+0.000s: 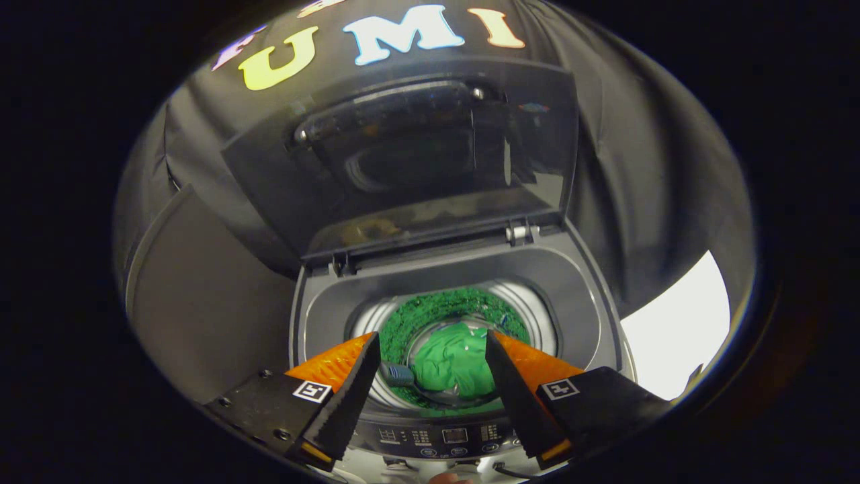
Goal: Put the clothes into the washing machine and then close the washing machine lid.
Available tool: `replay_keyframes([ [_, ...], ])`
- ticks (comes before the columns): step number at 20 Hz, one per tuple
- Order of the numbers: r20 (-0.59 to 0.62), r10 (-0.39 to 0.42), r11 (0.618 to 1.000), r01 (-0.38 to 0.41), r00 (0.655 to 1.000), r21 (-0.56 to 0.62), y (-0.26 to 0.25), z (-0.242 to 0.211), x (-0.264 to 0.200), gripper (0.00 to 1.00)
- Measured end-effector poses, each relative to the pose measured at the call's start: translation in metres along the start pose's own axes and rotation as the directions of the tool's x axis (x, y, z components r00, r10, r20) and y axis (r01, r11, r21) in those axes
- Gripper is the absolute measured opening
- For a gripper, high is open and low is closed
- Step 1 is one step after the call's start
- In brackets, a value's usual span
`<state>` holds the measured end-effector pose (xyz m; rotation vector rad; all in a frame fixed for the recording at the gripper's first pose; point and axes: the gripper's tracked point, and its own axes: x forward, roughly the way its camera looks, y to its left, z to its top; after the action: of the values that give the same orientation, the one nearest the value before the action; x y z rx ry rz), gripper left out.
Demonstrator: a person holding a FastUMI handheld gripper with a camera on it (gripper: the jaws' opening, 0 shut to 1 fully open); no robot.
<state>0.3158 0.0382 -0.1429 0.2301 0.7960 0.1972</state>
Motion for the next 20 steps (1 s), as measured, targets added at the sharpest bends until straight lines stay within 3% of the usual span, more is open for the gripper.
replay_keyframes([
  [10,0.281,0.072,0.994,-0.044,0.957,-0.105,0.042,0.145,-0.062,0.97],
  [14,0.333,0.113,0.988,-0.070,0.936,-0.140,0.064,0.196,-0.060,0.97],
  [20,0.369,0.087,0.977,-0.008,0.925,-0.211,0.072,0.248,-0.020,0.97],
])
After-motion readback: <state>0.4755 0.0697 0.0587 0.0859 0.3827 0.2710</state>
